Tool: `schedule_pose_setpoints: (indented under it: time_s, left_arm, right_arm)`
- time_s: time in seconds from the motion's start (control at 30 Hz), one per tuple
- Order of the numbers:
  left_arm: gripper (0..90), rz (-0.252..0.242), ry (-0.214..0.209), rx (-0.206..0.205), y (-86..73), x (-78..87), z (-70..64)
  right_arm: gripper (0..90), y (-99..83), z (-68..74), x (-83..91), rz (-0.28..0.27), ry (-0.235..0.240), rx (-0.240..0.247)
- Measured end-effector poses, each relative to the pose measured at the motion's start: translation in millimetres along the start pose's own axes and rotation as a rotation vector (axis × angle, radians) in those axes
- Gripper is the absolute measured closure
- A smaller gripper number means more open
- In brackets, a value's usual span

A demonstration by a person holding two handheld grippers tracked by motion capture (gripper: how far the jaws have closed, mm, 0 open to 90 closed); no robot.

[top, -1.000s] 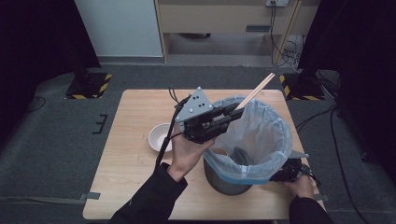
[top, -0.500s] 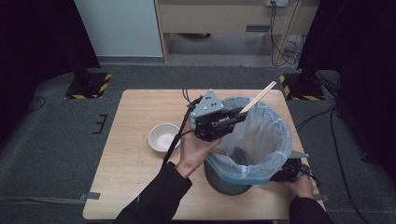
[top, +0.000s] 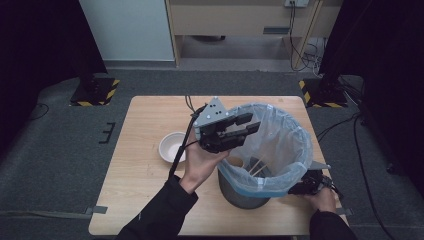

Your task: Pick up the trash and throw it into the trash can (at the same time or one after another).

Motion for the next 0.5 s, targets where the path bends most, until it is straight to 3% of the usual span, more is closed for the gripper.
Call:
schedule_pose_setpoints:
  time_s: [0.23,0.5]
  left_arm:
    - [53.6,-0.020,0.035,0.008,-9.2,25.7,8.7]
    - [47.3,-0.006,0.099,0.043,-39.5,50.1,29.9]
  right_arm:
    - [0.4,0.0,0.1,0.0,0.001,0.000,-0.002]
    - [0.4,0.0,0.0,0.0,0.000,0.000,0.000]
Point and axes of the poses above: each handheld gripper's, and its own axes: x roughly backward along the jaws, y roughly out of its top, z roughly to its left, the point moved 1 cm from there along -x, roughly forward along the jaws, and after that the axes turned 14 degrees about z, right-handed, at the moved point
